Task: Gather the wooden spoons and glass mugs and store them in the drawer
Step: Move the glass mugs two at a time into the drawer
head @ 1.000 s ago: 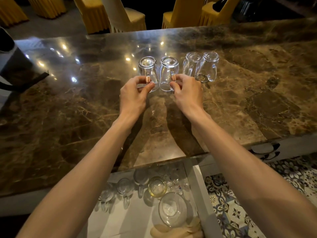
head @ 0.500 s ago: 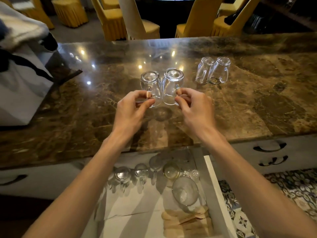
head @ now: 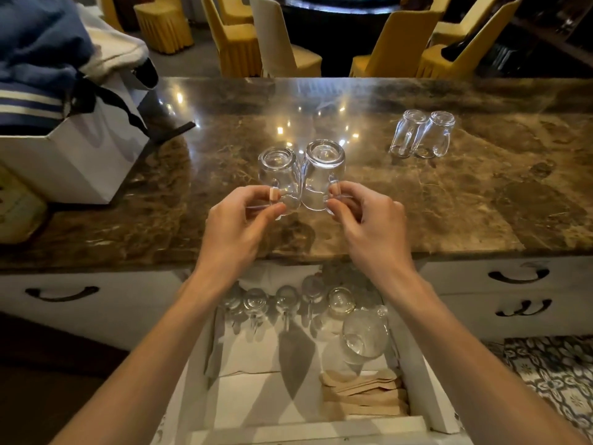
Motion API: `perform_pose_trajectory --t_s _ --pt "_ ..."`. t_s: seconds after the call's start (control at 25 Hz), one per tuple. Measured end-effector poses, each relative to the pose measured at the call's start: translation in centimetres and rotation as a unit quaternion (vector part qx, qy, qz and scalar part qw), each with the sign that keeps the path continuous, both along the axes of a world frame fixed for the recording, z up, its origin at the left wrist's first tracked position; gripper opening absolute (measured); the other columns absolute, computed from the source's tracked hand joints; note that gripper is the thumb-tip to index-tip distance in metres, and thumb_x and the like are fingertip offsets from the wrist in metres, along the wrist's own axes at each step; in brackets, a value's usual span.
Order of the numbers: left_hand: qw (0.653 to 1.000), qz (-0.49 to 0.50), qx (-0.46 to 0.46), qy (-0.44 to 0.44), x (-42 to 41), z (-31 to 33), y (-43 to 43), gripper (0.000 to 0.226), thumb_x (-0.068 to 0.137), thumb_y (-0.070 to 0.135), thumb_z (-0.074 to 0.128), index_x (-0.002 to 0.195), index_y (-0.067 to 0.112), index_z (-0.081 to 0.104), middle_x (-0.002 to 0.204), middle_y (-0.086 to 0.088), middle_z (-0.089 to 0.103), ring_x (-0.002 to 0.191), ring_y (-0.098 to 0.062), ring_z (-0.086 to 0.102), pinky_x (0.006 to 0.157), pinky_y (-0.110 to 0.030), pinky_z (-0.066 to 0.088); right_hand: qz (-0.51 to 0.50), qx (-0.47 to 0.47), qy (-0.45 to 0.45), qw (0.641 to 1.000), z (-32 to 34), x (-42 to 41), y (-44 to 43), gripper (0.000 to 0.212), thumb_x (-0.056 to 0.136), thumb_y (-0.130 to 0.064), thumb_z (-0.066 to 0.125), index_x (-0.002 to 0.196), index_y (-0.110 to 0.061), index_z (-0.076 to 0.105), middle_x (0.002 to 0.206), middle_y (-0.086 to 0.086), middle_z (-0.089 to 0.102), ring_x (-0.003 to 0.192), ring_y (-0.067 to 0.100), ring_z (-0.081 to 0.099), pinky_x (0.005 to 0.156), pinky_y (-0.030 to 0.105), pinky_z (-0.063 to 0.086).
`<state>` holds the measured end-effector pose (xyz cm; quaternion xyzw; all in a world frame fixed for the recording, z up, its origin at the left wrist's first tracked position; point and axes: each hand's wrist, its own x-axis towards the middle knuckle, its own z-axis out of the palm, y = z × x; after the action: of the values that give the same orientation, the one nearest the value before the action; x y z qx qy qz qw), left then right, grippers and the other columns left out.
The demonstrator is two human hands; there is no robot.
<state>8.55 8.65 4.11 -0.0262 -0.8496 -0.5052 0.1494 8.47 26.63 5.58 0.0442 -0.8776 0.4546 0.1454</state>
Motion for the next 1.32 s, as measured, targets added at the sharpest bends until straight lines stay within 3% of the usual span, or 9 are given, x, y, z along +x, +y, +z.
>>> perform_pose_trajectory --t_s 0.12,0.24,0.36,0.72,0.88,1.08,1.32 --pt "1.0 0.0 -0.005 -0.001 1.8 -0.1 -1.3 0.023 0.082 0.026 0.07 0.104 0.019 0.068 0.099 0.012 0.069 0.089 0.003 0.065 0.076 -0.016 0.052 0.016 -0.008 0.008 1.0 -0.2 1.7 -0.9 0.012 0.088 -0.02 0.064 0.098 -0.019 0.069 0.081 -0.006 0.073 0.077 0.01 0.069 0.072 0.041 0.057" --pt "1.0 -0.001 -0.008 -0.007 3.9 -0.7 -2.7 0.024 0.082 0.026 0.069 0.105 0.021 0.066 0.1 0.012 0.068 0.091 0.0 0.065 0.078 -0.014 0.051 0.039 -0.008 0.009 0.999 -0.7 3.4 -1.8 0.013 0.088 -0.02 0.065 0.1 -0.021 0.069 0.081 -0.011 0.071 0.076 0.002 0.066 0.07 0.03 0.057" --pt "1.0 -0.006 -0.009 -0.02 5.8 -1.7 -3.8 0.025 0.082 0.026 0.068 0.106 0.021 0.065 0.101 0.01 0.067 0.094 -0.003 0.065 0.081 -0.021 0.053 0.06 -0.011 0.001 0.998 -1.7 4.8 -2.5 0.013 0.087 -0.02 0.065 0.099 -0.023 0.068 0.08 -0.014 0.069 0.077 -0.001 0.064 0.067 0.022 0.055" --pt "0.993 0.014 0.027 -0.11 10.8 -5.7 -4.9 0.026 0.076 0.031 0.067 0.1 0.022 0.066 0.101 0.009 0.066 0.091 -0.002 0.065 0.08 -0.017 0.053 0.108 0.002 -0.082 0.991 -6.3 7.9 -3.8 0.006 0.086 -0.02 0.065 0.09 -0.017 0.07 0.074 -0.005 0.07 0.07 0.01 0.066 0.065 0.039 0.055" --pt "0.988 0.03 0.048 -0.144 12.6 -7.5 -5.2 0.018 0.077 0.021 0.071 0.093 0.026 0.065 0.098 0.011 0.067 0.09 -0.004 0.067 0.08 -0.02 0.053 0.125 -0.001 -0.116 0.985 -8.3 9.1 -4.1 0.007 0.084 -0.019 0.068 0.091 -0.02 0.07 0.075 -0.009 0.071 0.072 0.003 0.066 0.067 0.03 0.056" --pt "0.975 0.042 0.068 -0.209 13.5 -9.5 -5.4 0.016 0.078 0.019 0.072 0.088 0.031 0.065 0.096 0.017 0.067 0.088 0.004 0.065 0.073 -0.009 0.049 0.145 0.0 -0.166 0.975 -11.0 9.8 -4.6 0.007 0.08 -0.018 0.072 0.08 -0.025 0.069 0.069 -0.015 0.068 0.074 -0.009 0.063 0.063 0.007 0.047" --pt "0.953 0.054 0.067 -0.289 13.7 -12.6 -5.1 0.013 0.079 0.018 0.073 0.087 0.024 0.065 0.094 0.012 0.069 0.088 -0.002 0.066 0.081 -0.022 0.052 0.137 -0.015 -0.273 0.952 -14.3 10.4 -5.3 0.01 0.076 -0.018 0.076 0.073 -0.024 0.068 0.076 -0.008 0.071 0.077 0.0 0.067 0.068 0.011 0.049"
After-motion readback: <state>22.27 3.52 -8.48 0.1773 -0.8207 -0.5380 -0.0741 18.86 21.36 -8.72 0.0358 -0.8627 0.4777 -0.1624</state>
